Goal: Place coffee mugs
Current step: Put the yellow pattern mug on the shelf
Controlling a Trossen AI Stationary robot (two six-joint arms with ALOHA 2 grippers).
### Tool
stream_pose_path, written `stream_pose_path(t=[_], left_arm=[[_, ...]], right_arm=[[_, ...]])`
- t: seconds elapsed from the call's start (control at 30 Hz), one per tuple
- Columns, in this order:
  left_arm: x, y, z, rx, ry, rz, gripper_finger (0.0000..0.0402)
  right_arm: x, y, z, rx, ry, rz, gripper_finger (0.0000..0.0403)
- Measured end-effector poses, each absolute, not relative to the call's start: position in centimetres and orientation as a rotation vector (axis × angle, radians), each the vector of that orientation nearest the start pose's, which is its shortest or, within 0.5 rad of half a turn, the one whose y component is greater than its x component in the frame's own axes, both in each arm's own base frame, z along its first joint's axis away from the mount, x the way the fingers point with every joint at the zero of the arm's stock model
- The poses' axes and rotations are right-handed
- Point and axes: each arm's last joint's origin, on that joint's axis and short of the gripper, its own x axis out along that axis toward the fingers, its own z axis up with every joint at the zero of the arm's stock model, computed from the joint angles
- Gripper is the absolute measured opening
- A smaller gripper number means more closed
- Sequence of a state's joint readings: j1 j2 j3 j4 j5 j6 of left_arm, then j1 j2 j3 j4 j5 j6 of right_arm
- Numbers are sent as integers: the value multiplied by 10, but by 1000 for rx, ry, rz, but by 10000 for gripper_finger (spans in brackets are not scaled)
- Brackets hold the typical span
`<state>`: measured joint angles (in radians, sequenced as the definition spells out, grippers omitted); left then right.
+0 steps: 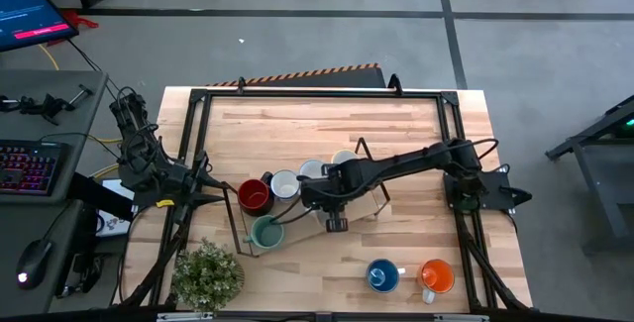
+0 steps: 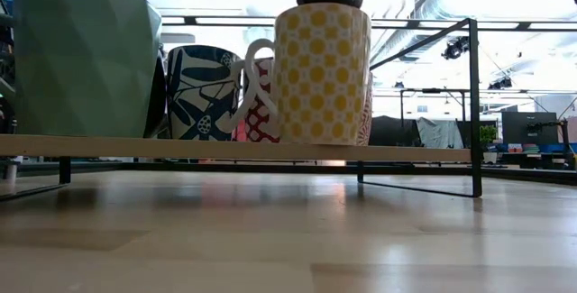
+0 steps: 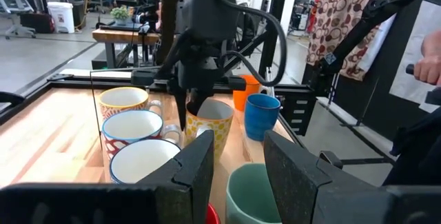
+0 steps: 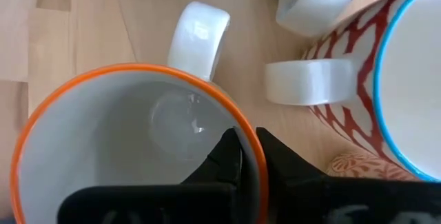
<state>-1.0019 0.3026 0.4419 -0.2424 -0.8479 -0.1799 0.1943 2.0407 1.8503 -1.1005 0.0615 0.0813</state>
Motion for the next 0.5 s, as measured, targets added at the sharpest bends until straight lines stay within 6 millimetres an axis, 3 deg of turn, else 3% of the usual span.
stream_pose_path(t=[0.5], left_arm=[[66,-63,267,-97,76,-148,117]], right_arm=[[410,74,258,-117,1300,64,36]])
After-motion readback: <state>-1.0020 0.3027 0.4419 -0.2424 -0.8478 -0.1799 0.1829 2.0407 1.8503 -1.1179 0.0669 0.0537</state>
